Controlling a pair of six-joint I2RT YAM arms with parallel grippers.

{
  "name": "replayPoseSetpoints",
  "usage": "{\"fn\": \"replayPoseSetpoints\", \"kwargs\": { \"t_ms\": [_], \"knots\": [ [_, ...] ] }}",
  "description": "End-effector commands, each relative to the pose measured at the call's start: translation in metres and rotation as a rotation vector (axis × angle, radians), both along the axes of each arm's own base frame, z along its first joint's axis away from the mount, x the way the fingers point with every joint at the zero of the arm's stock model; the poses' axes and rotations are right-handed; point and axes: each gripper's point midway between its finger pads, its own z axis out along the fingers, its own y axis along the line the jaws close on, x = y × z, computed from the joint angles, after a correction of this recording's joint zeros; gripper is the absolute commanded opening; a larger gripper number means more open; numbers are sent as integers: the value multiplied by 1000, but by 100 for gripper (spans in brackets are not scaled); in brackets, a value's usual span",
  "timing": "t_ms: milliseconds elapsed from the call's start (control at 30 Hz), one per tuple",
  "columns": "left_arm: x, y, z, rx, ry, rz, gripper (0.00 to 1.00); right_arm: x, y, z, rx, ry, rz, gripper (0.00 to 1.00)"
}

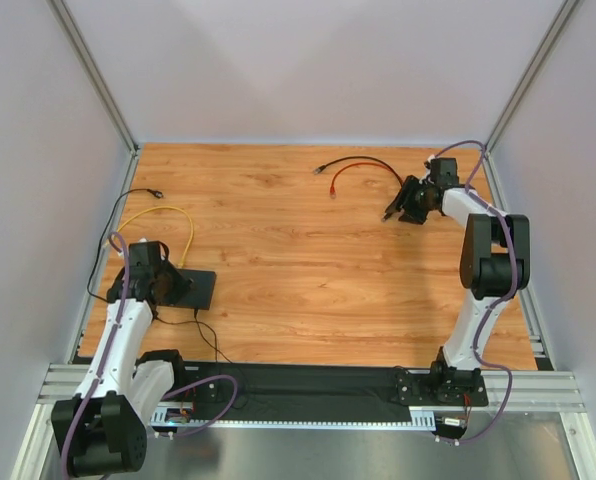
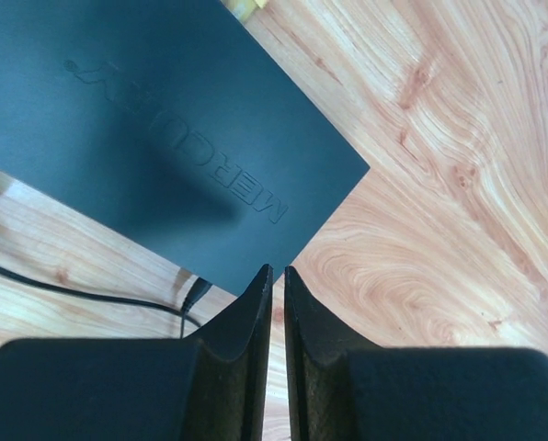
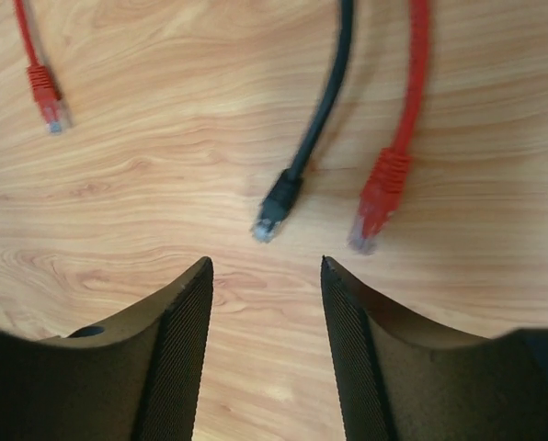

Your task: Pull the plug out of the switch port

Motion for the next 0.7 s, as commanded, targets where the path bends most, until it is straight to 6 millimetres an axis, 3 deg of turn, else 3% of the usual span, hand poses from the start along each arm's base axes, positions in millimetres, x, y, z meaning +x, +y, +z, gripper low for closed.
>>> {"fn": "replayPoseSetpoints", "kwargs": {
  "t_ms": [0,67,133,167,200,267,300,333,367,433,467,533,567,600,667],
  "knots": [
    [9,13,25,61,-39,34,17,7,10,52,-164,-133,51,53],
    [10,17,30,79,-36,49,20,7,30,71,-136,-185,91,53],
    [12,28,38,112,-33,88,22,9,68,85,-81,-241,172,53],
    [13,34,37,118,-16,115,22,3,100,93,-20,-266,254,53],
    [14,37,41,122,-12,127,22,8,120,96,16,-294,292,53],
    [15,41,39,127,9,139,23,-8,177,102,105,-316,440,53],
    [14,43,38,127,19,150,23,-6,198,114,132,-358,489,53],
    [13,45,35,133,38,159,23,-10,218,104,152,-343,537,53],
    [12,45,32,134,52,165,24,-28,254,106,187,-343,626,53],
    [8,49,24,142,79,189,24,-31,292,110,215,-362,681,53],
    [7,50,20,137,94,206,24,-48,323,114,245,-366,744,53],
    [4,50,13,134,120,214,22,-53,357,116,307,-362,787,53],
    [4,51,12,135,122,218,22,-66,378,118,340,-366,822,53],
    [4,52,11,139,127,220,21,-68,388,105,347,-340,828,53],
    [5,62,10,171,136,237,22,-77,413,110,386,-338,850,53]
  ]
}}
